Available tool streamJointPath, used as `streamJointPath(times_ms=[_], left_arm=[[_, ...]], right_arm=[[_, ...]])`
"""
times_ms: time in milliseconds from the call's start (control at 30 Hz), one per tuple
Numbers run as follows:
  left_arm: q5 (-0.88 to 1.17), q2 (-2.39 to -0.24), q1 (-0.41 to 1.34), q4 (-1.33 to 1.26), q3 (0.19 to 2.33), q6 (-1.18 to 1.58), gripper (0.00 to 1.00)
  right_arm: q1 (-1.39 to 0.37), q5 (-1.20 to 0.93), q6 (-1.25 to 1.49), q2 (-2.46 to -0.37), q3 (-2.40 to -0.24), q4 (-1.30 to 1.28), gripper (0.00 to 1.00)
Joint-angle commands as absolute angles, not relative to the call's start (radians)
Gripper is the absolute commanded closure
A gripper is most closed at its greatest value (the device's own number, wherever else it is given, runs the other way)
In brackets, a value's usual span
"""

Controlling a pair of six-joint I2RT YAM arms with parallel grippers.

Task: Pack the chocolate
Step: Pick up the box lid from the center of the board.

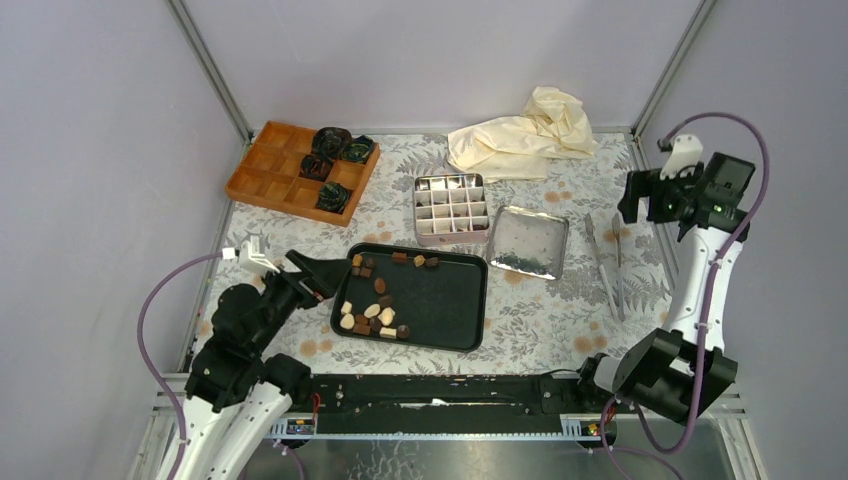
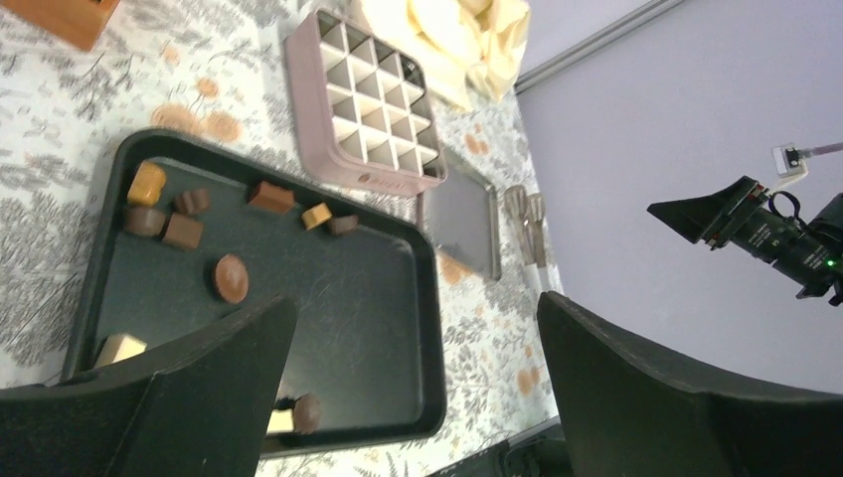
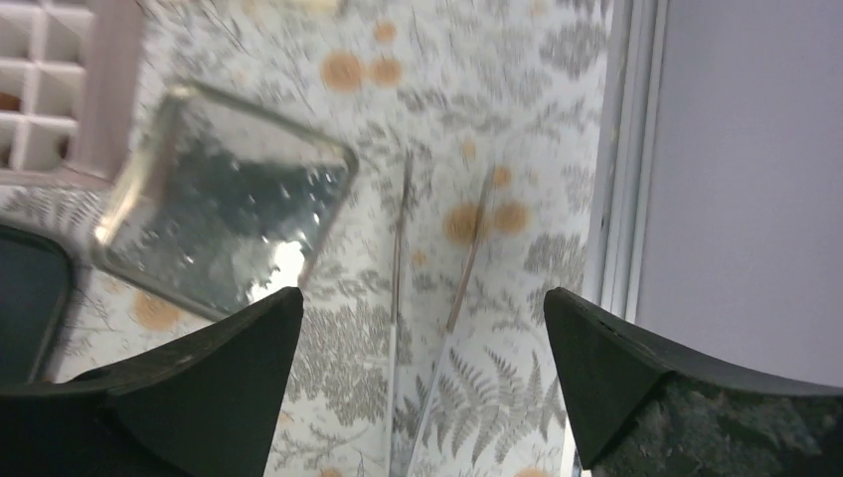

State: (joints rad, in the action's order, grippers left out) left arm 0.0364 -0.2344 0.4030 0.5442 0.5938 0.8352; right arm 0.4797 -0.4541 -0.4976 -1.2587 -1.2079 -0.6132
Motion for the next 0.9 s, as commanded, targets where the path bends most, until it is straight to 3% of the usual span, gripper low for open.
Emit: streamJointPath(times_ms=[0, 167, 233, 333, 500, 867], left_arm=[[0.014, -0.271, 0.399, 0.354, 0.658, 0.832, 0.01], [0.063, -0.379, 0.398, 0.234, 0.697, 0.831, 0.01], [0.12, -0.42, 0.399, 0.161, 0.679, 0.838, 0.01], [0.178, -0.486, 0.398, 0.075, 0.618, 0.847, 0.01], [0.221, -0.597, 0.399, 0.064, 0.564, 0.838, 0.01], [0.198, -0.739, 0.397, -0.078, 0.462, 0.873, 0.01]], right_arm=[[0.48, -0.615, -0.367, -1.223, -1.3, -0.582, 0.0], [0.48, -0.999, -0.505, -1.223, -1.295, -0.66, 0.0], [0.48, -1.206, -0.716, -1.214, -1.247, -0.741, 0.0], [0.475, -1.33, -1.242, -1.198, -1.142, -1.003, 0.0], [0.29, -1.103, -1.458, -1.199, -1.043, -1.115, 0.0], [0.063, -0.801, -1.276, -1.209, -0.842, -0.782, 0.0]])
